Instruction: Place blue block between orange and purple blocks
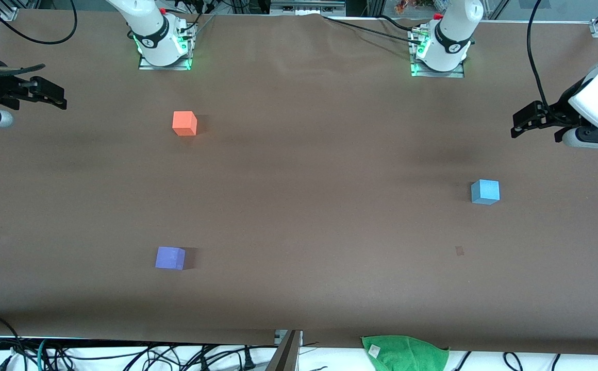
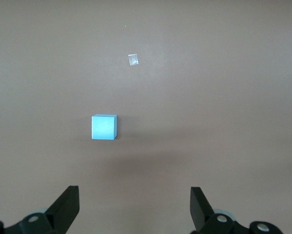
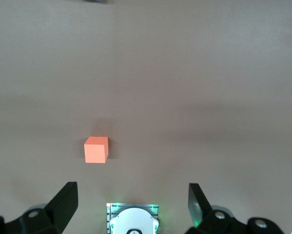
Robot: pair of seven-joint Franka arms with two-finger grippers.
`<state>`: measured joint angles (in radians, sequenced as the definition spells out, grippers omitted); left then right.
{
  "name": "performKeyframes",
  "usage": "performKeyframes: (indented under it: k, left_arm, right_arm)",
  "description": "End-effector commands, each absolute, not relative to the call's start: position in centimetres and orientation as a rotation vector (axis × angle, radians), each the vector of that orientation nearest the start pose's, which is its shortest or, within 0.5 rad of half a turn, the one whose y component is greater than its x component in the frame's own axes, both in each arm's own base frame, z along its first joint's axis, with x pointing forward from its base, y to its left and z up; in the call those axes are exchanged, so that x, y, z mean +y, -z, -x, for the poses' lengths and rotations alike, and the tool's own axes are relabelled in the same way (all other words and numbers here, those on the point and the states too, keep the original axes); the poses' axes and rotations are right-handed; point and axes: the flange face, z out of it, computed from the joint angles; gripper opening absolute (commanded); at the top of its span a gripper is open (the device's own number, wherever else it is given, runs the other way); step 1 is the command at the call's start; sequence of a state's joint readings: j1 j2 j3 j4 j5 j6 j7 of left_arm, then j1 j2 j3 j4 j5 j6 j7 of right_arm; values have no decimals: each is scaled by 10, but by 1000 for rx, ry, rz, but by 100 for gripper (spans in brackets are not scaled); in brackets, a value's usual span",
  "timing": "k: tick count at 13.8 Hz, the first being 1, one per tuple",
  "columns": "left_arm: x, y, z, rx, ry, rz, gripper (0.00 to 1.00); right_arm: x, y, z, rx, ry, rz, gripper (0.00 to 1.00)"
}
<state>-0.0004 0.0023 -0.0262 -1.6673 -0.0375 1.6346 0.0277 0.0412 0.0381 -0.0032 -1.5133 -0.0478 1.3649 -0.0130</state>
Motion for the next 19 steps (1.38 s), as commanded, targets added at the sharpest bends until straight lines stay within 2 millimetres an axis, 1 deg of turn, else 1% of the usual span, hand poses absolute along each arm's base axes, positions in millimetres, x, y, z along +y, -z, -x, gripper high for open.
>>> performKeyframes:
  k: [1, 3, 5, 8, 13, 15, 17, 19]
  left_arm:
    - [-18, -588, -563, 72, -73, 3190, 100]
    - [-13, -587, -563, 62, -78, 3190, 100]
    - [-14, -588, -563, 62, -75, 3190, 100]
    - [-12, -584, -565, 54, -88, 3188, 100]
    - [-8, -584, -568, 56, -77, 3201, 100]
    - [-5, -576, -575, 39, -97, 3197, 100]
    - [-6, -572, -577, 39, -109, 3189, 100]
    - [-5, -572, -577, 44, -109, 3189, 100]
  right_arm:
    - [12, -617, -542, -90, -283, 3169, 100]
    - [11, -617, -542, -88, -280, 3169, 100]
    - [12, -616, -543, -90, -285, 3169, 100]
    - [12, -616, -544, -90, -283, 3169, 100]
    - [12, -616, -545, -92, -283, 3169, 100]
    - [12, -616, -545, -90, -283, 3169, 100]
    - [12, -616, -545, -92, -283, 3169, 100]
    - [13, -615, -545, -95, -283, 3169, 100]
